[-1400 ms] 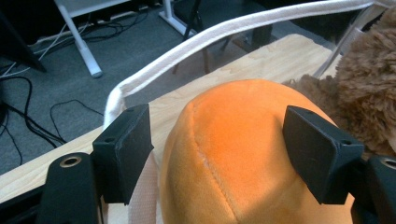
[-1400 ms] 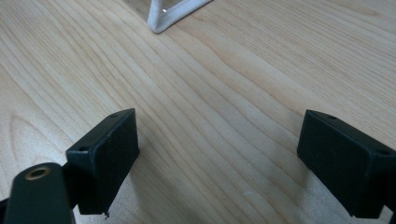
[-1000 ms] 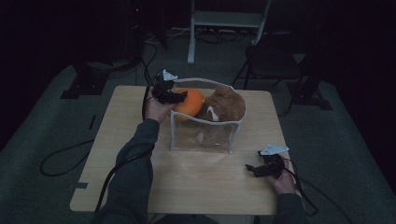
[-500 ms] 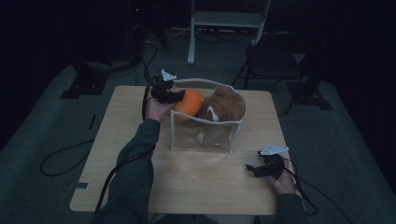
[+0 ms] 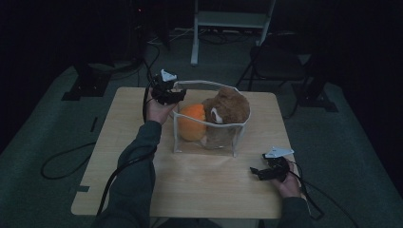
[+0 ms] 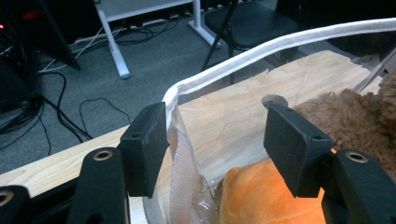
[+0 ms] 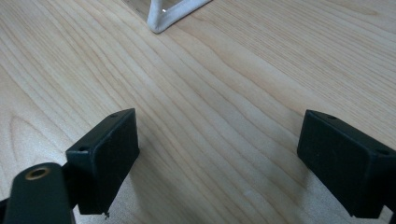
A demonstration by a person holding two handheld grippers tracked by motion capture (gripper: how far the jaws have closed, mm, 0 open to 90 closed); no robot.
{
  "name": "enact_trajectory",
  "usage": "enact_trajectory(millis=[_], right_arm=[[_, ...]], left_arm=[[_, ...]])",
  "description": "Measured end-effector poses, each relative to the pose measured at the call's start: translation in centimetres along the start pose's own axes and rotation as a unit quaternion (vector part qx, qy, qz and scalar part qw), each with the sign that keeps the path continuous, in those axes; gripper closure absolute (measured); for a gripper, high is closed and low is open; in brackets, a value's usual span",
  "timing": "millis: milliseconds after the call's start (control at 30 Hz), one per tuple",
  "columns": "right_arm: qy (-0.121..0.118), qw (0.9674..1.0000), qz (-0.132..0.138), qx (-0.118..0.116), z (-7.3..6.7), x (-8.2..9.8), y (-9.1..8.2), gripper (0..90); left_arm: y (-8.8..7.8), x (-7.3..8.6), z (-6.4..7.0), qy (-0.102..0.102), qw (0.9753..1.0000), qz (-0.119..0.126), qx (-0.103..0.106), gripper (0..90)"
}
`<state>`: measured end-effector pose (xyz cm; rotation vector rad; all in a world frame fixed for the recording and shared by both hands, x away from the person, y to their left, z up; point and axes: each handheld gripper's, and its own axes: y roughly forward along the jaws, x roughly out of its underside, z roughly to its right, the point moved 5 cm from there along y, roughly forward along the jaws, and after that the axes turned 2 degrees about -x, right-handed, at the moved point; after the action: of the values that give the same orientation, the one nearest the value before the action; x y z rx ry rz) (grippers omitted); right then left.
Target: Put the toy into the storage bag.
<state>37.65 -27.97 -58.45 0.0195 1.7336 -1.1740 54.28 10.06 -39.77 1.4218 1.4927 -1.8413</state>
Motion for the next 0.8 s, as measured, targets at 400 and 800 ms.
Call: enact_trajectory(millis=[400, 800], right_arm=[[0.0, 1.0, 0.0, 0.0, 0.0, 0.0, 0.0, 11.9], [0.0, 1.0, 0.0, 0.0, 0.0, 0.0, 0.0, 11.9]], left_arm=[[-1.6, -0.9, -0.6, -0.017, 0.9993, 0.031, 0.008, 38.4], [-3.5, -0.6, -2.3, -0.043, 0.9978, 0.05, 0.011, 38.1]])
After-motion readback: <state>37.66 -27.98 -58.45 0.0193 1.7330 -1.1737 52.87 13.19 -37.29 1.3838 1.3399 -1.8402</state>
